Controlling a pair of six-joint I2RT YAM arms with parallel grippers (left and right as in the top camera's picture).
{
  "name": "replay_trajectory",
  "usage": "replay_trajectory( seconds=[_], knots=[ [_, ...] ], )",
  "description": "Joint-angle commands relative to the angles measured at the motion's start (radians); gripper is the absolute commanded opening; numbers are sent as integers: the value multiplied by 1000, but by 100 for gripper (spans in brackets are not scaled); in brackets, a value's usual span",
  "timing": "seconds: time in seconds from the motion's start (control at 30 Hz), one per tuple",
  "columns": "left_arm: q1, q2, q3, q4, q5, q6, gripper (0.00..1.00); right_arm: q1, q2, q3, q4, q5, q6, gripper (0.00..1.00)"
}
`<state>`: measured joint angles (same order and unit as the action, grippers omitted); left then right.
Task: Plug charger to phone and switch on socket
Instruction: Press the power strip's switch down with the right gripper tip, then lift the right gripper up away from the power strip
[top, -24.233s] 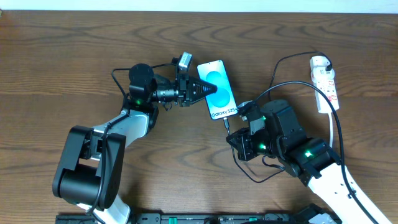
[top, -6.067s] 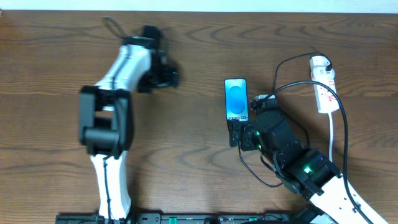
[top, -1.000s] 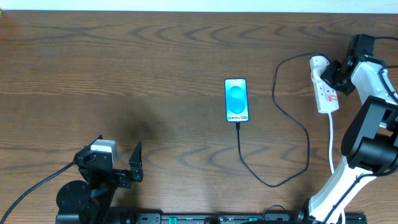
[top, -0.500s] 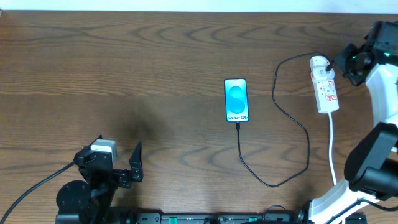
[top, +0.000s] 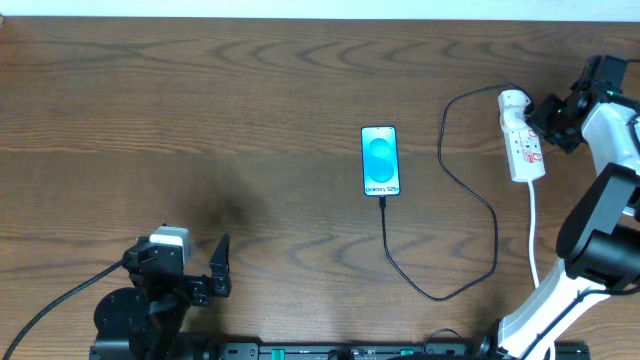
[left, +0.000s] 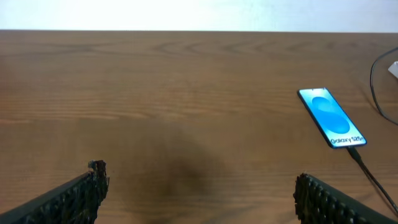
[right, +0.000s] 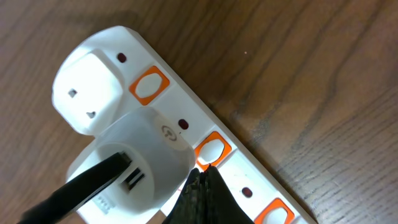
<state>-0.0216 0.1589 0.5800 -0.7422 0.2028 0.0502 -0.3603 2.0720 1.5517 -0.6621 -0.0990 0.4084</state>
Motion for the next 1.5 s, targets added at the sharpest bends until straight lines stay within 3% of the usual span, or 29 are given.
replay_trajectory(
  seconds=[0.0, 1.1, 1.47],
  knots=[
    [-2, -8, 9, -13, -13, 10, 98, 4, 8, 0, 11, -4, -22, 1],
    [-2, -8, 9, -13, -13, 10, 98, 62, 66, -2, 39, -24, -51, 1],
    [-2, -8, 9, -13, -14, 10, 98, 106, 67, -2, 68, -225, -103, 1]
  ],
)
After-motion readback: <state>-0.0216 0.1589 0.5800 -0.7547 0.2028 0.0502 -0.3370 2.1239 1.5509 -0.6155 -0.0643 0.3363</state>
